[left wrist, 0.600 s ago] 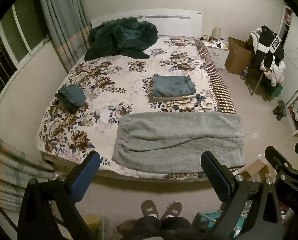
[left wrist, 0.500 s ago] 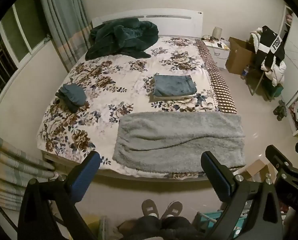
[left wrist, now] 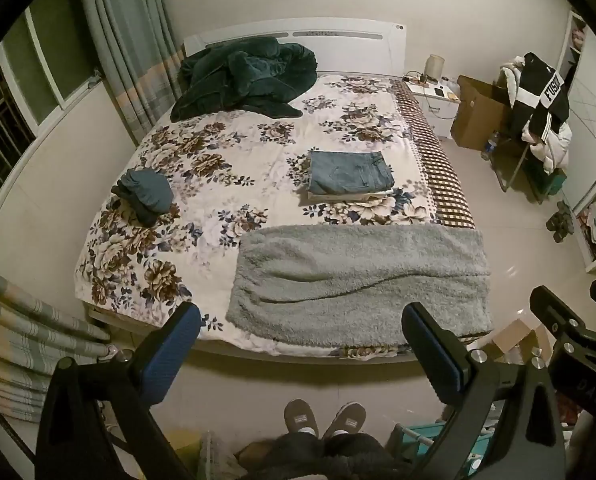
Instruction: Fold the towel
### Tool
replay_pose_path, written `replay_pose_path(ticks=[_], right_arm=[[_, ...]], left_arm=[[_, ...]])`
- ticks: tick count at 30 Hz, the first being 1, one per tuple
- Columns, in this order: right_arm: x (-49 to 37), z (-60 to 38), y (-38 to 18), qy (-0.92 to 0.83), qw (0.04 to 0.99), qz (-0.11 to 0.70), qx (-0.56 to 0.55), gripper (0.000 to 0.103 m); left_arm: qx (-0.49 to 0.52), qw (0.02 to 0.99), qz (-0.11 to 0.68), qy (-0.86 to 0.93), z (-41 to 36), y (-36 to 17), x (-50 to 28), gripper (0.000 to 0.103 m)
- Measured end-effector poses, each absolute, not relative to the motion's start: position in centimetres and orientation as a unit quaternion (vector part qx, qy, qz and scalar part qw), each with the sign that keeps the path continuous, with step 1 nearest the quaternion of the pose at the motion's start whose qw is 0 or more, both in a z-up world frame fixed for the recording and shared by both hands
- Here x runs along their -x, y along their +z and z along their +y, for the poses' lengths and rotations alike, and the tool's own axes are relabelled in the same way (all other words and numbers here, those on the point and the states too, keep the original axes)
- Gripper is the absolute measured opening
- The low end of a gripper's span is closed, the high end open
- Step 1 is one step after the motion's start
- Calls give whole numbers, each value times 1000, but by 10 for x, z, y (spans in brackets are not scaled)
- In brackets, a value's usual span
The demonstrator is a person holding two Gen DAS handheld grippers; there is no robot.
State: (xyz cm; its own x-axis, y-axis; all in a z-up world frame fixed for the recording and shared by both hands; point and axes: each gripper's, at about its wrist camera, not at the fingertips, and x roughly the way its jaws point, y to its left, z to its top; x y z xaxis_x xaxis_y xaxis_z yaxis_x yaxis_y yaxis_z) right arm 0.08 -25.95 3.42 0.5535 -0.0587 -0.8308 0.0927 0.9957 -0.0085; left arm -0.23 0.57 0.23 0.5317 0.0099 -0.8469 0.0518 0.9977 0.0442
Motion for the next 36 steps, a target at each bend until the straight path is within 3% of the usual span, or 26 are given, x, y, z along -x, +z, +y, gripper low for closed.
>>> replay_pose_path(ticks=[36], right_arm=[[10,-217,28,-33,876,480,-25,103]], left_arm=[[-31,875,483,-12,8,3,1,103]])
